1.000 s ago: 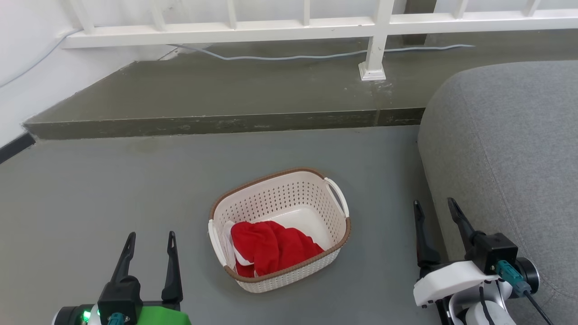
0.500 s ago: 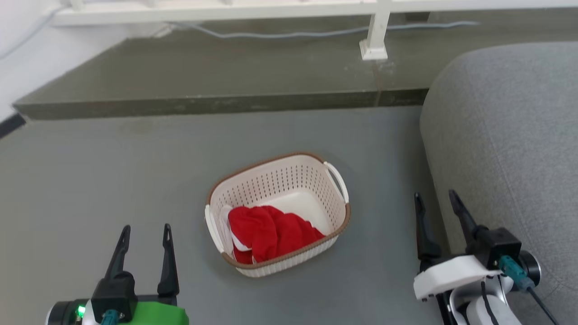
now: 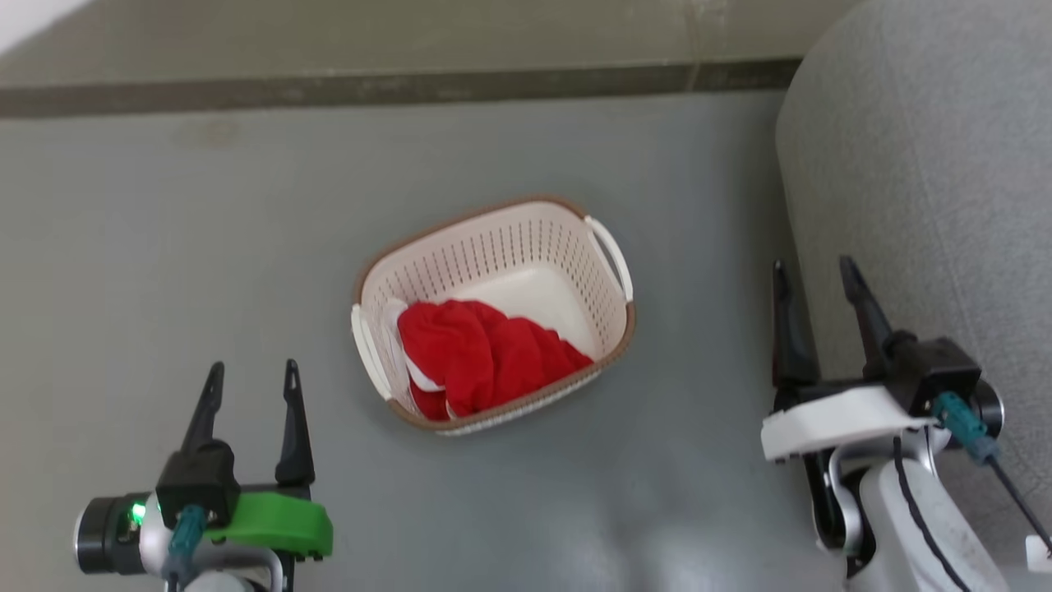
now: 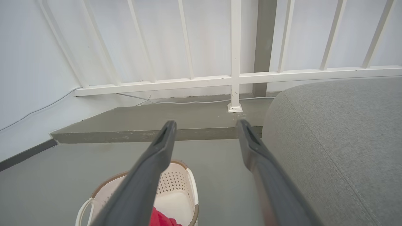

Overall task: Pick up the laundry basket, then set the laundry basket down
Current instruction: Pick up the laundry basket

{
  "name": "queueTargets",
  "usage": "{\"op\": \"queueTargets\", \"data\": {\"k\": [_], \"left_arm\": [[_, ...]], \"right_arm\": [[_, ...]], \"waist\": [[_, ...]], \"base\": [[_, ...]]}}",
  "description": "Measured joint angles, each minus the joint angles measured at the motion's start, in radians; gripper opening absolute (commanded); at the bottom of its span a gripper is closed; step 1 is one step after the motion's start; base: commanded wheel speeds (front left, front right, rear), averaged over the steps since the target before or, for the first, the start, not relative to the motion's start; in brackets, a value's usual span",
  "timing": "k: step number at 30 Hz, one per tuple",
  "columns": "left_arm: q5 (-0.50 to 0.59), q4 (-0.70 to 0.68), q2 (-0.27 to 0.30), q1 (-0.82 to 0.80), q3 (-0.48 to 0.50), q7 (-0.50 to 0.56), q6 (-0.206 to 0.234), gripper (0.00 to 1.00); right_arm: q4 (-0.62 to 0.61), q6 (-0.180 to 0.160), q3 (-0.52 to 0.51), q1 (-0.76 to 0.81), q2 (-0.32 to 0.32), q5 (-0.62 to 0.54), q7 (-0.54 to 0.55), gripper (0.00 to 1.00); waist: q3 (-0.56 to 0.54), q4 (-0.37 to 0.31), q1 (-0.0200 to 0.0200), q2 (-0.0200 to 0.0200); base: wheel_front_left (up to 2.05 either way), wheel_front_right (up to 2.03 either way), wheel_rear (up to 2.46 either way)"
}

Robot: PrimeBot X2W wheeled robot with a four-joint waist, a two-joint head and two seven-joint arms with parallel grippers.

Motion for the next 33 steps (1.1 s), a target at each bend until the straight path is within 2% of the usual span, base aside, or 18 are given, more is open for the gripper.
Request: {"op": "queueTargets", "data": {"k": [9,33], "left_arm": [[-0.043,0.091,-0.002,-0.105,0.015,0.0,0.0,1.0],[-0.063,0.325,-0.012,-0.46,0.02,0.0,-0.009,1.0]], "right_arm": [[-0.014,0.0,-0.029,-0.084,-0.004,0.0,0.0,1.0],[-0.097,0.0,-0.016,-0.351,-0.01,0.003,-0.004,1.0]], "waist": [[0.111,-0.008,0.0,0.0],[0.467,-0.045,0.0002,0.0]], "base": [[0.0,0.0,0.0],[0.0,0.0,0.0]]}}
